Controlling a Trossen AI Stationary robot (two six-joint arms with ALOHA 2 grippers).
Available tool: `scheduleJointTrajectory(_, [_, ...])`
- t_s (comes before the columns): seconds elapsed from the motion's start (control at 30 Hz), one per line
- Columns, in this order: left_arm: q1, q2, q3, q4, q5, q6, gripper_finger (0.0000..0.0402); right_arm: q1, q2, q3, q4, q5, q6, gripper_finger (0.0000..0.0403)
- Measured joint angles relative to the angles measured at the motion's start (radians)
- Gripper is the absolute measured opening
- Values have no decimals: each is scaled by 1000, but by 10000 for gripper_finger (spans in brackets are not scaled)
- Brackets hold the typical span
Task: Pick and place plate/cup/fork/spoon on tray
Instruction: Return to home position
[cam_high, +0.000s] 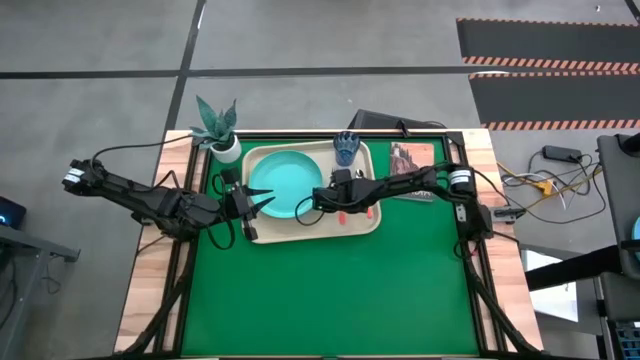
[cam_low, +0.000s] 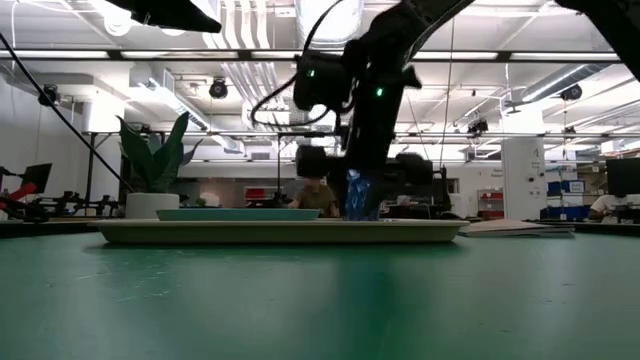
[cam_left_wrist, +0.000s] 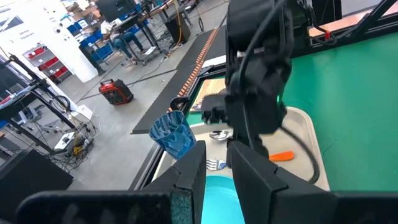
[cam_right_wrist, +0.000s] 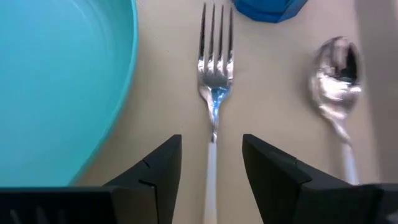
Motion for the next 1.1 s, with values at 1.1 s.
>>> scheduleJointTrajectory(1.1, [-102, -159, -96, -212, 300, -213, 61, 397, -995, -834, 297, 282, -744, 77])
